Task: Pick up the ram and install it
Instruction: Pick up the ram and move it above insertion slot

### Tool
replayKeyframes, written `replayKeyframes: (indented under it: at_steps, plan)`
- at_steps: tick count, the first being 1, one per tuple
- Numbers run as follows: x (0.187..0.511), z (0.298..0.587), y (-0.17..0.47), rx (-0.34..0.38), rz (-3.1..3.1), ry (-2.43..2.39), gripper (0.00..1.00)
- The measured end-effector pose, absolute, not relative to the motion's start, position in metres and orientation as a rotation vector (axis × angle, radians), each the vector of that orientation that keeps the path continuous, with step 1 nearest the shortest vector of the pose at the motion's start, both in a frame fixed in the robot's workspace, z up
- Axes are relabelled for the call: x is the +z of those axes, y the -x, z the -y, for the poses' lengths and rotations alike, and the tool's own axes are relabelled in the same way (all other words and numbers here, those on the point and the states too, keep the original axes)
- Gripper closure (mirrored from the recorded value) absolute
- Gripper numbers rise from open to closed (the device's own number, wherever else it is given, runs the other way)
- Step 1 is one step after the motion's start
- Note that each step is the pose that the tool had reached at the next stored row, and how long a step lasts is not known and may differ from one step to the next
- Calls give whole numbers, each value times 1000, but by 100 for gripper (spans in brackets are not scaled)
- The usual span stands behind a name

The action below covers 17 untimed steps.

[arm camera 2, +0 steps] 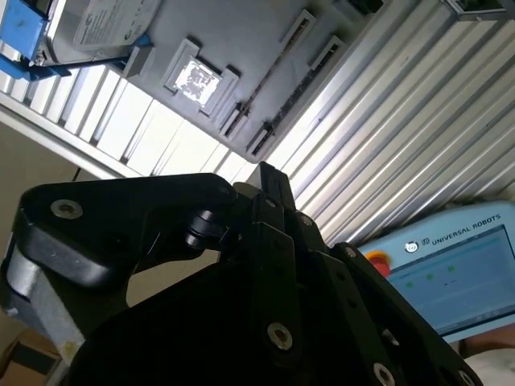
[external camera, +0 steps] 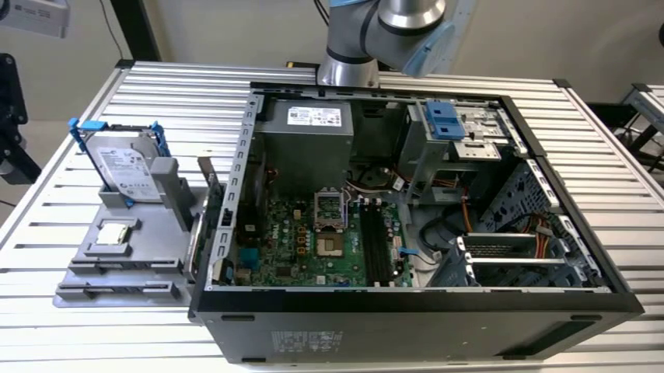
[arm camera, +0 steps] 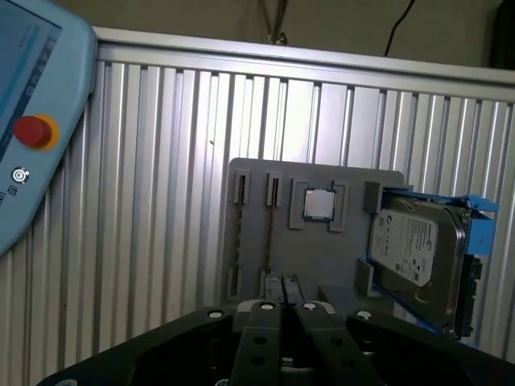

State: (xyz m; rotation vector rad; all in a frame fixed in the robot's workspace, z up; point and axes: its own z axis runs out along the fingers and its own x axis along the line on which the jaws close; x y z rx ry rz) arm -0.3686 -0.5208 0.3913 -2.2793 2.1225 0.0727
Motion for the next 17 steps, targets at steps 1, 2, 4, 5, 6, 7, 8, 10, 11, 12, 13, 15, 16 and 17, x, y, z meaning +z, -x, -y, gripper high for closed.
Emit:
replayKeyframes:
  at_steps: [1,2,4,5,6,7,8,10,11,12,13,15,16,17]
  plan:
    - [391,521,369,73,-2122,2280,100]
    - [391,521,369,73,-2121,2281,100]
    - [391,521,369,73,-2119,2283,100]
    - [391,521,369,73,-2118,2284,100]
    - [391,521,369,73,-2117,2284,100]
    - [391,521,369,73,-2116,2285,100]
    - [391,521,369,73,-2115,2286,100]
    - [391,521,369,73,-2113,2288,100]
    - [391,521,369,73,-2113,2289,100]
    - [391,521,369,73,-2112,2290,100]
    - [391,521,369,73,-2111,2290,100]
    - [391,521,369,73,-2109,2292,0]
    - [391,521,369,73,-2108,2293,0]
    - [391,521,369,73,-2107,2294,0]
